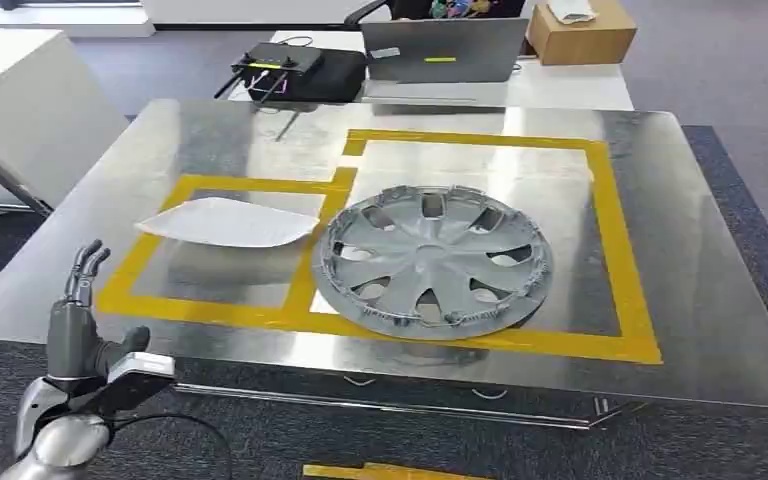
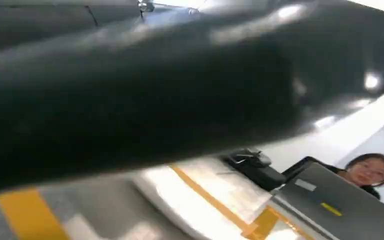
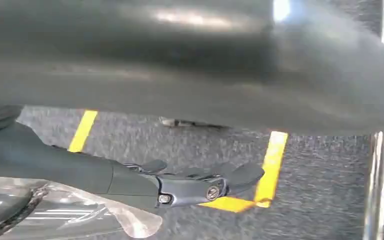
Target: Take the parts from the cabinet and place them on the table.
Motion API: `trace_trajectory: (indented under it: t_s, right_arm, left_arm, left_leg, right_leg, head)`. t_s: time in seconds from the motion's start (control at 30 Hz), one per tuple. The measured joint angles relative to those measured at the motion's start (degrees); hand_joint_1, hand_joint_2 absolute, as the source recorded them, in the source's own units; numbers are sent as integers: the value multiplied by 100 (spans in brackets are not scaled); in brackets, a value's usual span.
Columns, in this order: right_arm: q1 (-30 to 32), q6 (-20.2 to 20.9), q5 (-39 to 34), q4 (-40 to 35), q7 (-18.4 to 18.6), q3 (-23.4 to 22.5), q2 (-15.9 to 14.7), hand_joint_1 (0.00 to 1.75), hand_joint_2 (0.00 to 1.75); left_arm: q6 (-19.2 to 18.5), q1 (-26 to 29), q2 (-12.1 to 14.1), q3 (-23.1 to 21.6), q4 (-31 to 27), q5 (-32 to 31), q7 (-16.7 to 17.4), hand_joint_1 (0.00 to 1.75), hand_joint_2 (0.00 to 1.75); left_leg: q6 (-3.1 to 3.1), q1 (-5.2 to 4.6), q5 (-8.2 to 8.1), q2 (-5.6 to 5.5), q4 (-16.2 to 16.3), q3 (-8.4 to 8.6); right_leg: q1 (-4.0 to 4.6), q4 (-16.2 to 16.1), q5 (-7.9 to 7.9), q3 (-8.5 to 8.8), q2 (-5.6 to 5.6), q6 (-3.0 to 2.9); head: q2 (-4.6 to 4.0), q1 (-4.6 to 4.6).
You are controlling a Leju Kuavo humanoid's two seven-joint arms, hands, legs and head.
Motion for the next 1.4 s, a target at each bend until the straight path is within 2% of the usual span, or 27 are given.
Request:
trace_trajectory:
  t_s: [0.03, 0.1, 0.17, 0.2, 0.23, 0.3, 0.37, 0.4, 0.47, 0.53, 0.57, 0.63, 0.7, 0.73, 0.77, 0.8, 0.9, 0.93, 0.97, 1.03, 1.07, 1.1, 1.17, 1.2, 1.23, 1.27, 1.4]
  right_arm:
    - [8, -68, -190, -59, -79, 31, -39, 0, 0]
    - [21, -181, -455, -157, -197, 118, -107, 0, 0]
    - [-8, -269, -693, -273, -308, 239, -192, 0, 0]
    - [-44, -310, -831, -358, -391, 332, -227, 0, 0]
    - [-88, -328, -922, -420, -446, 411, -236, 0, 0]
    - [-154, -354, -1101, -498, -572, 569, -302, 0, 0]
    - [-225, -380, -1320, -557, -697, 772, -354, 0, 0]
    - [-272, -395, -1438, -586, -774, 883, -418, 0, 0]
    - [-378, -422, -1659, -634, -872, 1106, -479, 0, 0]
    - [-480, -459, -1805, -669, -955, 1264, -527, 0, 0]
    - [-531, -468, -1860, -691, -988, 1349, -555, 0, 0]
    - [-599, -470, -2003, -710, -1060, 1466, -585, 0, 0]
    - [-633, -470, -2142, -721, -1143, 1574, -630, 0, 0]
    - [-689, -470, -2244, -739, -1202, 1648, -643, 0, 0]
    - [-773, -468, -2360, -758, -1265, 1729, -684, 0, 0]
    - [-856, -459, -2458, -773, -1326, 1816, -695, 0, 0]
    - [-952, -334, -2653, -769, -1577, 2106, -725, 0, 0]
    - [-985, -299, -2664, -763, -1632, 2216, -726, 0, 0]
    - [-1007, -277, -2673, -754, -1661, 2282, -728, 0, 0]
    - [-1093, -242, -2679, -736, -1739, 2369, -728, 0, 0]
    - [-1149, -238, -2681, -723, -1748, 2413, -728, 0, 0]
    - [-1208, -247, -2681, -710, -1753, 2454, -728, 0, 0]
    - [-1312, -290, -2670, -701, -1742, 2520, -728, 0, 0]
    - [-1370, -319, -2659, -701, -1709, 2551, -728, 0, 0]
    - [-1433, -332, -2633, -701, -1659, 2592, -728, 0, 0]
    - [-1477, -334, -2618, -699, -1626, 2619, -726, 0, 0]
    - [-1630, -334, -2548, -680, -1493, 2675, -726, 0, 0]
  left_arm:
    - [-9, 153, -11, 136, -24, 210, -44, 0, 0]
    - [-81, 388, -35, 433, -26, 571, -107, 0, 0]
    - [-259, 567, -131, 816, -24, 858, -107, 0, 0]
    - [-392, 666, -188, 1028, -24, 908, -74, 0, 0]
    - [-499, 753, -236, 1216, -24, 924, -61, 0, 0]
    - [-663, 890, -378, 1580, -8, 863, 9, 0, 0]
    - [-838, 962, -516, 1884, 27, 786, 147, 0, 0]
    - [-973, 995, -621, 2022, 59, 806, 226, 0, 0]
    - [-1220, 1055, -809, 2348, 160, 876, 350, 0, 0]
    - [-1419, 1150, -1021, 2689, 280, 880, 352, 0, 0]
    - [-1487, 1159, -1111, 2850, 348, 874, 359, 0, 0]
    - [-1654, 1158, -1255, 3084, 448, 889, 457, 0, 0]
    - [-1834, 1153, -1399, 3318, 542, 891, 525, 0, 0]
    - [-1983, 1129, -1476, 3460, 588, 909, 617, 0, 0]
    - [-2160, 1116, -1550, 3648, 650, 926, 737, 0, 0]
    - [-2329, 1087, -1633, 3852, 738, 926, 839, 0, 0]
    - [-2921, 973, -1879, 4477, 1132, 752, 1006, 0, 0]
    - [-3078, 966, -1956, 4680, 1249, 668, 1006, 0, 0]
    - [-3141, 976, -2026, 4822, 1332, 618, 1003, 0, 0]
    - [-3333, 934, -2135, 5157, 1506, 483, 1099, 0, 0]
    - [-3445, 888, -2199, 5303, 1592, 377, 1146, 0, 0]
    - [-3572, 838, -2284, 5474, 1691, 204, 1152, 0, 0]
    - [-3763, 752, -2408, 5767, 1849, -176, 1091, 0, 0]
    - [-3836, 710, -2466, 5893, 1915, -353, 1032, 0, 0]
    - [-3890, 654, -2507, 6010, 1969, -496, 945, 0, 0]
    - [-3941, 585, -2533, 6109, 2024, -602, 863, 0, 0]
    - [-3978, 523, -2616, 6288, 2136, -726, 717, 0, 0]
  left_leg:
    - [-1, -1, -231, 1, 452, -96]
    - [45, -7, -227, -1, 647, -14]
    - [170, -49, 133, -25, -114, 513]
    - [285, -87, 275, -127, -692, 886]
    - [410, -132, 212, -321, -1125, 1157]
    - [336, -147, 280, -272, -1242, 1188]
    - [353, -180, 354, -188, -1298, 1173]
    - [370, -92, 468, -98, -1408, 1143]
    - [441, -104, 577, 17, -1431, 1015]
    - [421, -105, 681, 155, -1426, 871]
    - [416, -103, 742, 230, -1418, 783]
    - [386, -92, 861, 360, -1391, 611]
    - [321, -62, 923, 455, -1300, 442]
    - [290, -76, 938, 494, -1215, 407]
    - [256, -85, 937, 553, -1098, 326]
    - [209, -95, 980, 617, -1071, 305]
    - [122, -61, 1090, 747, -1065, 271]
    - [49, -22, 873, 498, -996, 228]
    - [20, -3, 513, 277, -778, 188]
    - [-9, -3, -168, 88, 25, 72]
    - [-4, -3, -298, 68, 371, 48]
    - [9, -5, -246, 64, 540, 86]
    - [51, -8, 184, 63, 198, 443]
    - [83, -10, 378, 78, -315, 794]
    - [126, -22, 403, 151, -875, 1159]
    - [168, -73, 260, 265, -1279, 1358]
    - [308, -130, 410, 148, -1428, 1249]
  right_leg:
    - [18, 5, 49, -63, 30, -7]
    - [58, 9, 137, -177, 96, -16]
    - [116, 9, 235, -289, 175, -24]
    - [131, 9, 285, -328, 220, -25]
    - [106, 9, 324, -357, 256, -22]
    - [120, -14, 418, -394, 333, 55]
    - [89, -64, 516, -402, 414, 146]
    - [81, -27, 497, -417, 411, 162]
    - [116, 393, -140, -640, 89, 194]
    - [84, 1167, -745, -786, -21, 259]
    - [72, 1486, -800, -802, -42, 292]
    - [32, 1571, -373, -593, -67, 361]
    - [-7, 943, 1, -17, -176, 425]
    - [-27, 383, -107, 416, -370, 452]
    - [-9, -213, -285, 832, -450, 436]
    - [13, -332, -424, 812, -402, 336]
    - [20, -301, -342, 645, -269, 160]
    - [10, -299, -278, 573, -239, 98]
    - [12, -299, -216, 506, -195, 80]
    - [31, -289, -74, 343, -116, 31]
    - [44, -282, -13, 263, -87, 23]
    - [56, -262, 51, 215, -56, 22]
    - [70, -193, 147, 29, -65, 16]
    - [80, -152, 196, -55, -66, 27]
    - [82, -124, 232, -101, -83, 41]
    - [111, -102, 269, -136, -115, 79]
    - [59, -164, 458, -168, -296, 249]
  head:
    - [0, -2]
    - [0, -4]
    - [0, -4]
    - [0, 2]
    - [0, 7]
    - [0, 2]
    - [0, 0]
    - [0, 0]
    - [0, 35]
    - [0, 35]
    - [0, 39]
    - [0, 39]
    - [0, 39]
    - [0, 42]
    - [0, 55]
    - [0, 37]
    - [0, 39]
    - [0, 26]
    - [0, 26]
    - [0, 17]
    - [0, 4]
    - [0, 7]
    - [0, 0]
    - [0, 0]
    - [0, -2]
    - [0, -2]
    - [0, 4]
